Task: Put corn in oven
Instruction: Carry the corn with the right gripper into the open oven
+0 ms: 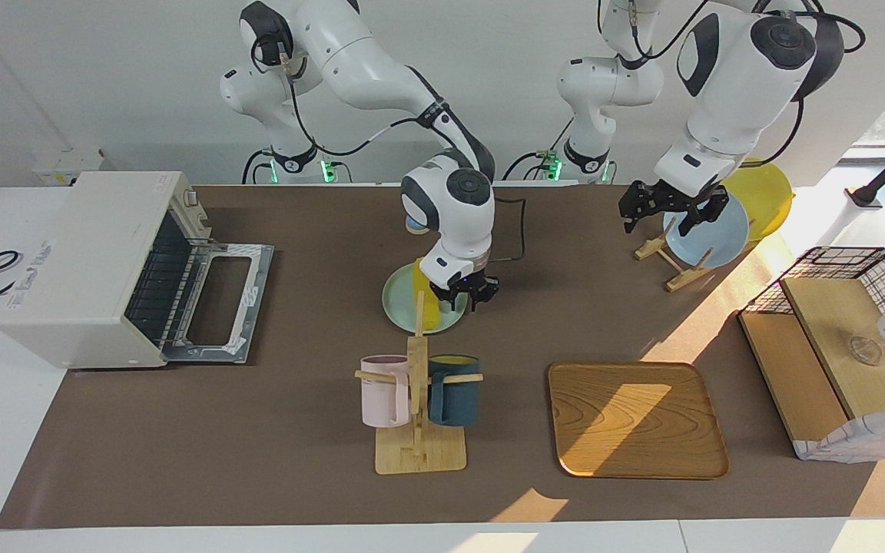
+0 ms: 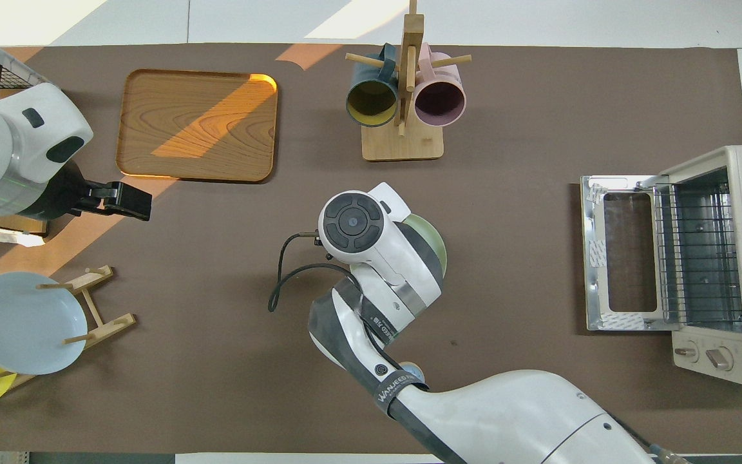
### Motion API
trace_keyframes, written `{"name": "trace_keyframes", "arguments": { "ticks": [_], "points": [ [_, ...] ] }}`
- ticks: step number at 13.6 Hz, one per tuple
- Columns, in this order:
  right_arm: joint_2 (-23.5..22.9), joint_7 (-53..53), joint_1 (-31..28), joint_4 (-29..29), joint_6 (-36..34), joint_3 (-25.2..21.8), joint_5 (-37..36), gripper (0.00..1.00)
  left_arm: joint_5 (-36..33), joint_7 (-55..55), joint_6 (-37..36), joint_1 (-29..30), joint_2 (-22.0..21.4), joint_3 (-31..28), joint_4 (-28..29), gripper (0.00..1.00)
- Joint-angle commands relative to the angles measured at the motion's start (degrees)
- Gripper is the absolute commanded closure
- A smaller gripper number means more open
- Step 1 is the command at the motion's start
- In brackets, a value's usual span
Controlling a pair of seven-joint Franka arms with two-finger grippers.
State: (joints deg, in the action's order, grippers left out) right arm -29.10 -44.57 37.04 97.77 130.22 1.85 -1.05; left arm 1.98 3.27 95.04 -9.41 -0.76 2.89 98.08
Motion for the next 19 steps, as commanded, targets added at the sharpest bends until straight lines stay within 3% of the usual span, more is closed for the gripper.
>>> {"name": "trace_keyframes", "arguments": {
  "ticks": [1,2,9,11,14,19],
  "points": [
    [2.38,0.27,-0.48,5.32,3.91,0.79,0.08,0.78,0.84,-0.89,0.76,0.53,-0.29,0.01,0.18,0.00],
    [2.38,0.27,-0.74,4.98,3.03,0.97,0.08,1.00,0.84,-0.98,0.76,1.14,-0.47,0.18,0.53,0.00],
    [0.18,4.66,-2.41,-12.24,-21.38,0.53,-4.03,1.00,0.84,-0.54,0.68,2.55,-1.44,0.01,0.18,0.00],
    [1.06,5.01,-2.94,-12.52,-25.78,0.44,-8.52,1.00,0.84,-0.54,0.68,2.55,-1.44,0.10,0.18,0.00],
    [5.79,11.76,-8.37,-11.56,-32.20,0.26,-9.41,1.00,0.84,-0.54,0.68,2.55,-1.44,0.10,0.18,0.00],
    [15.54,24.51,-21.29,-1.29,-35.03,0.35,-9.85,1.00,0.84,-0.54,0.68,2.55,-1.44,0.01,0.18,0.00]
  ]
}}
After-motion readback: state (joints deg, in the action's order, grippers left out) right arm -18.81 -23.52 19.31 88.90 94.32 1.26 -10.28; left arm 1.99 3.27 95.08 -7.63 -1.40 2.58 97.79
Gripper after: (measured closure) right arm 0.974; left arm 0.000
